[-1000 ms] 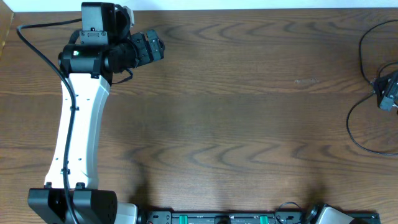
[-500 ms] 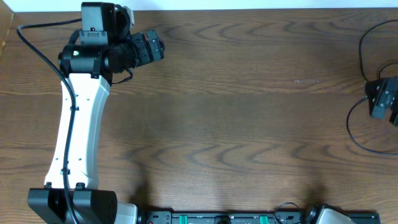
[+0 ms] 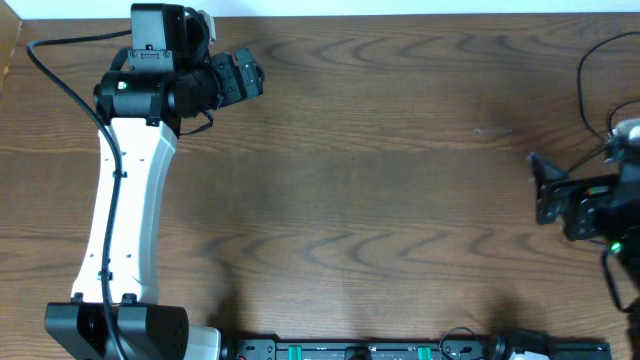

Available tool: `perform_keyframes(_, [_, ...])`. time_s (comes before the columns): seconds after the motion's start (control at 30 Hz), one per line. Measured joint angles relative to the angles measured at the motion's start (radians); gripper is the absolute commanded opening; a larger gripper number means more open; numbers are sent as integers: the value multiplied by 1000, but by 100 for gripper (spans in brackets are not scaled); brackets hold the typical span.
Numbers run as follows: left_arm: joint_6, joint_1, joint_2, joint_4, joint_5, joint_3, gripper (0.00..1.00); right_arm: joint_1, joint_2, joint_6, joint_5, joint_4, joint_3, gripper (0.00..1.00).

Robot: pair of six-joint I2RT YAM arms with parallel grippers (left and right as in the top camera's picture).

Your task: Untangle cables

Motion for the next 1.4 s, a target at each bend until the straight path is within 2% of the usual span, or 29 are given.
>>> perform_keyframes(0.4, [0,0,0,0,-4,0,98,79,-423,-6,-14,557,-663,99])
perform_keyframes(0.77, [0,0,0,0,-8,0,98,106,-723,-6,-42,905,-1130,99])
perform_keyframes(1.03, [0,0,0,0,-8,0,98,119,-805,-6,-47,1018,-1331,99])
perform_keyframes(1.4, [0,0,0,0,-8,0,98,136,-808,-7,-48,974,-1366,99])
